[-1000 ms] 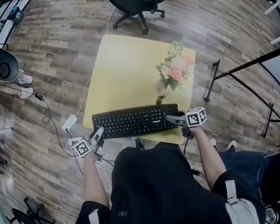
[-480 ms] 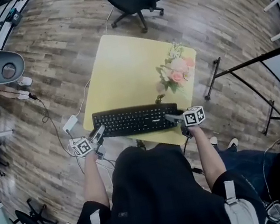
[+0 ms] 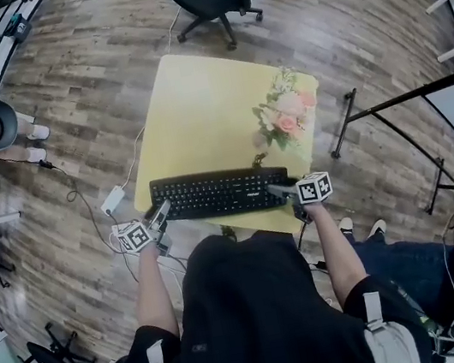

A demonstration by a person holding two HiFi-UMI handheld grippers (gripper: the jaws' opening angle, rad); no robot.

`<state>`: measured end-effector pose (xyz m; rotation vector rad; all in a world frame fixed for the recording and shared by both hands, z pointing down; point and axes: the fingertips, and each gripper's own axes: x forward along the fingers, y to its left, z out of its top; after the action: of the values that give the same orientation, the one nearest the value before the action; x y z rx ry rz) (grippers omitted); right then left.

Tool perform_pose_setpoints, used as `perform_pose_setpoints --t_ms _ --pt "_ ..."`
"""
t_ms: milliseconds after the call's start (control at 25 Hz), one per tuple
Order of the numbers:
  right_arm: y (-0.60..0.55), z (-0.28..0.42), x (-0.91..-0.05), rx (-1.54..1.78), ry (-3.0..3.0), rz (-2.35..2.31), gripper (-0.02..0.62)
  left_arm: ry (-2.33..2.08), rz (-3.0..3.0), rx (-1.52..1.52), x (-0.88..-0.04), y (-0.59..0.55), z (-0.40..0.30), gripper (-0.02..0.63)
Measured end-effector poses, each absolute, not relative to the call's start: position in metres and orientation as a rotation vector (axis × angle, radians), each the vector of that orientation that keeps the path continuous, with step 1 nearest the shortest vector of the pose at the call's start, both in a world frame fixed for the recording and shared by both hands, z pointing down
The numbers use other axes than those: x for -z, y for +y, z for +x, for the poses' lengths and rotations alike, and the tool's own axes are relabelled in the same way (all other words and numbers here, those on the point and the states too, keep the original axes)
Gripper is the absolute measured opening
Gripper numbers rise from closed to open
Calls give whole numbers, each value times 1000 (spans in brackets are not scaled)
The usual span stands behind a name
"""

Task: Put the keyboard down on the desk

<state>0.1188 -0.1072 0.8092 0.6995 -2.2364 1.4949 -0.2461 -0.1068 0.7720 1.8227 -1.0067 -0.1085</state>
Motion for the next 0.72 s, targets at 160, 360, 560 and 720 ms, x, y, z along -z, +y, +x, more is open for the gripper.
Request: perform_pose_setpoints --t_ms 160,360,560,720 --pt "-107 116 -808 -1486 -2225 720 255 -1021 1823 100 -771 -108 -246 176" --pt "-107 115 -805 -1462 -2227 767 261 -1087 1813 40 -779 -109 -251 198" --pt "-105 115 -807 -1453 -2227 807 261 -1143 1803 -7 -787 -112 -255 210" --pt "-107 116 -807 -1433 -2215 836 264 -1178 1799 -42 -788 -114 -257 218"
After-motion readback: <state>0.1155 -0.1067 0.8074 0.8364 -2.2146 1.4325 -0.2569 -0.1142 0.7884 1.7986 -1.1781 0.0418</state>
